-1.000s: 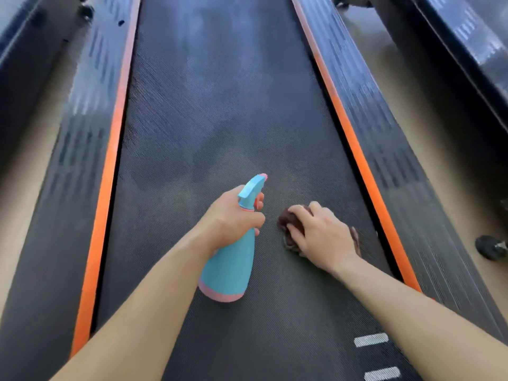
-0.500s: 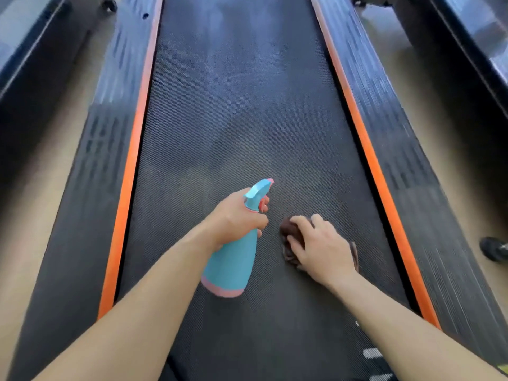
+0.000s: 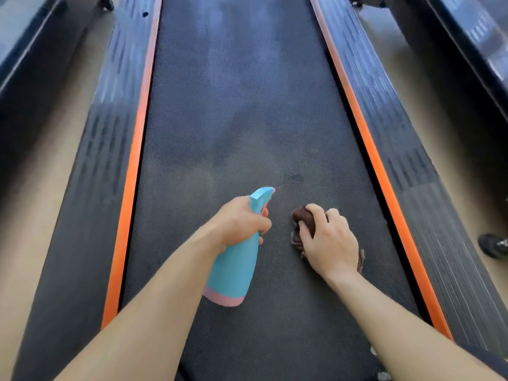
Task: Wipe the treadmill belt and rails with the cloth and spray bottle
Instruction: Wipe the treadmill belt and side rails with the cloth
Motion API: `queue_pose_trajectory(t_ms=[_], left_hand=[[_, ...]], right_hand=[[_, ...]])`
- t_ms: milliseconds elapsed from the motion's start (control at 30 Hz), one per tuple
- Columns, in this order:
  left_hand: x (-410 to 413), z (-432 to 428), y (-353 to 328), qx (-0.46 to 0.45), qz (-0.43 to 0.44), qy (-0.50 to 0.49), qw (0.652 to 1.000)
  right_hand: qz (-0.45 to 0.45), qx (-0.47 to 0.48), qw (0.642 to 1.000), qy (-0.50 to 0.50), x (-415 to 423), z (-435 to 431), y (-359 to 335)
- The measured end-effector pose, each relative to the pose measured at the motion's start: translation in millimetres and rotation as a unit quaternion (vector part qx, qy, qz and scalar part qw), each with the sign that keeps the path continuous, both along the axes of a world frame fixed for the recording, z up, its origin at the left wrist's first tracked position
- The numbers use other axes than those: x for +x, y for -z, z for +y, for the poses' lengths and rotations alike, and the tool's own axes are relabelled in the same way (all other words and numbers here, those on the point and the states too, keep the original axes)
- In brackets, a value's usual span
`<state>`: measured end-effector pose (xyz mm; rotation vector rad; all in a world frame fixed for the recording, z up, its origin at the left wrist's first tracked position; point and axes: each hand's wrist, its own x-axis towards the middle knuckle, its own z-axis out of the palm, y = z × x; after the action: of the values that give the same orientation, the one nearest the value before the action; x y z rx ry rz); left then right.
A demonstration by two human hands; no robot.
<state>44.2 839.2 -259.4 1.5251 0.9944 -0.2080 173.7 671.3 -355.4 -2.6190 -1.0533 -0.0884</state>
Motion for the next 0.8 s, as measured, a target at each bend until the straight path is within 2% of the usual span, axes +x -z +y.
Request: queue_pose_trajectory(t_ms=[200,333,433,533,600,733,800], left_hand=[[-10,19,8,0.004,-0.045,0.012,0.999],[-9,30,9,0.005,-0.070,-0.022,0.997],[-2,38,9,0.010,-0.085,-0.039,0.996],[2,42,10,0.014,-0.085,-0.047,0.995],[1,43,11,0.014,-0.090,-0.050,0.995],[-4,43,8,0.009,-0.113,-0.047,0.993],[-7,46,6,0.012,-0.117,-0.052,0.992]], right_hand=[[0.075,-0.037,0.996,0.031,92,102,-12],[0.048,-0.057,0.997,0.026,84,122,-9],[-0.026,-0.036,0.994,-0.102,28,74,-1],[-0.033,-0.038,0.978,-0.202,28,52,2],[-0.031,-0.035,0.986,-0.162,49,78,0],[0.031,-0.034,0.999,0.011,81,140,-2],[0.017,-0.037,0.999,0.026,62,136,-2]])
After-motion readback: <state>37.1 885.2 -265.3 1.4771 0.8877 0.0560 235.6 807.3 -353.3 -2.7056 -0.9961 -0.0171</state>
